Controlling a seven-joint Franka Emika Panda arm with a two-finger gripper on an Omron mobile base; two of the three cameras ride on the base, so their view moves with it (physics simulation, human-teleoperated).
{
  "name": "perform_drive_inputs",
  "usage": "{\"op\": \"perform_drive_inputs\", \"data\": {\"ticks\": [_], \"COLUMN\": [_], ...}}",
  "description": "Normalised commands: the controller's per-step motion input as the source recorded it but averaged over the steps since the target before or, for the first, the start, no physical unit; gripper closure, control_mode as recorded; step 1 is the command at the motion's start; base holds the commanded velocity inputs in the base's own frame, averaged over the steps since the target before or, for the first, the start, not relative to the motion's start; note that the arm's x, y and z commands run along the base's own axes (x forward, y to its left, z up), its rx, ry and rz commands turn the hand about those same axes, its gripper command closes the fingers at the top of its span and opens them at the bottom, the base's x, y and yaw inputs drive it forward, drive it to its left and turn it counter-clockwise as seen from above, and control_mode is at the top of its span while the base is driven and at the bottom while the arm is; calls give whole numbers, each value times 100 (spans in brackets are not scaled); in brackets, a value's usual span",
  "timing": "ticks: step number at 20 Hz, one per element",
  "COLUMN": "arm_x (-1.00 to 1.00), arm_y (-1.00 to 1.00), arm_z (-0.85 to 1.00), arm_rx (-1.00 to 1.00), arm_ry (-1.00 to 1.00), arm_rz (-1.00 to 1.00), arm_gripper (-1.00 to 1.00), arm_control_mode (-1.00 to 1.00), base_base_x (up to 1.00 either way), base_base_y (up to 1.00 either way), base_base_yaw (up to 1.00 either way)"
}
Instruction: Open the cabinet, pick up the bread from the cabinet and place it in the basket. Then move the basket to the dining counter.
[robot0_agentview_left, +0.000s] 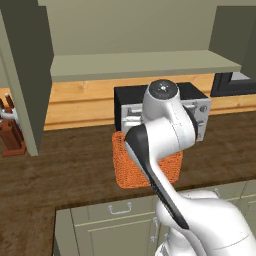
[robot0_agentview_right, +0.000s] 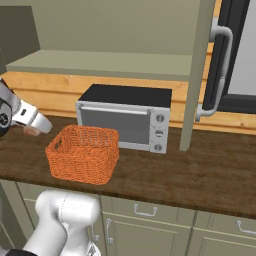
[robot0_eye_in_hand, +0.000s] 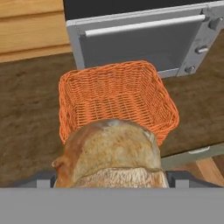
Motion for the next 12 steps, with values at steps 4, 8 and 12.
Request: {"op": "perform_drive_inputs", "data": {"ticks": [4,8,12], "arm_x": [73,90,88], "arm_y": [-10,-5,0], "arm_z": [-62,-51,-53], "arm_rx": [-5,-3,-5], "arm_ry": [3,11,17], "arm_rz": [0,0,0], "arm_gripper": [100,100,100], "arm_control_mode": [-100,-100,-100], "base_base_x": [0,0,0], "base_base_y": [0,0,0], "base_base_yaw": [0,0,0]}}
